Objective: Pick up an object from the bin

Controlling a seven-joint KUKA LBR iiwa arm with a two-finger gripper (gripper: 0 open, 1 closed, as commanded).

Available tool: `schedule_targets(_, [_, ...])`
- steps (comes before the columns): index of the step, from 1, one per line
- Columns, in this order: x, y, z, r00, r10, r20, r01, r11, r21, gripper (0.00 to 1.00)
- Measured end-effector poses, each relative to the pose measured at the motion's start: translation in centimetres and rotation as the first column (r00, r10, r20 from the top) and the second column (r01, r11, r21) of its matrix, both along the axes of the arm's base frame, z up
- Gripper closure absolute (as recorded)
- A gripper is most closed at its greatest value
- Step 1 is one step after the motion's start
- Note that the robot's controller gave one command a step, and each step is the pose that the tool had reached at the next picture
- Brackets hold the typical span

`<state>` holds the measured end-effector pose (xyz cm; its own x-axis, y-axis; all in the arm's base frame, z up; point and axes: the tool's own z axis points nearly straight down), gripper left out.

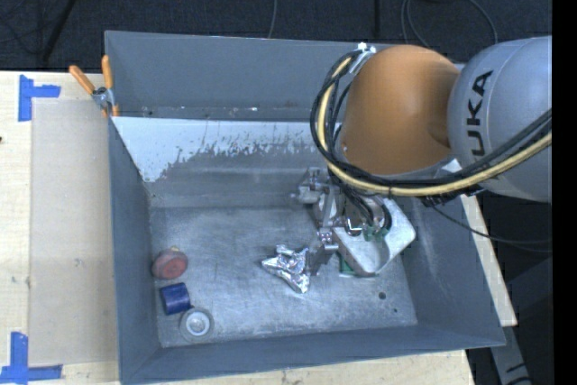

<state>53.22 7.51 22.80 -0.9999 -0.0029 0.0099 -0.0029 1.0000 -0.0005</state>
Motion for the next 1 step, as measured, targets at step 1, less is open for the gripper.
schedule_targets(1, [0.72,-4.02,-15.83,0.978,0.208,0.012,-0.208,0.978,0.002,0.00])
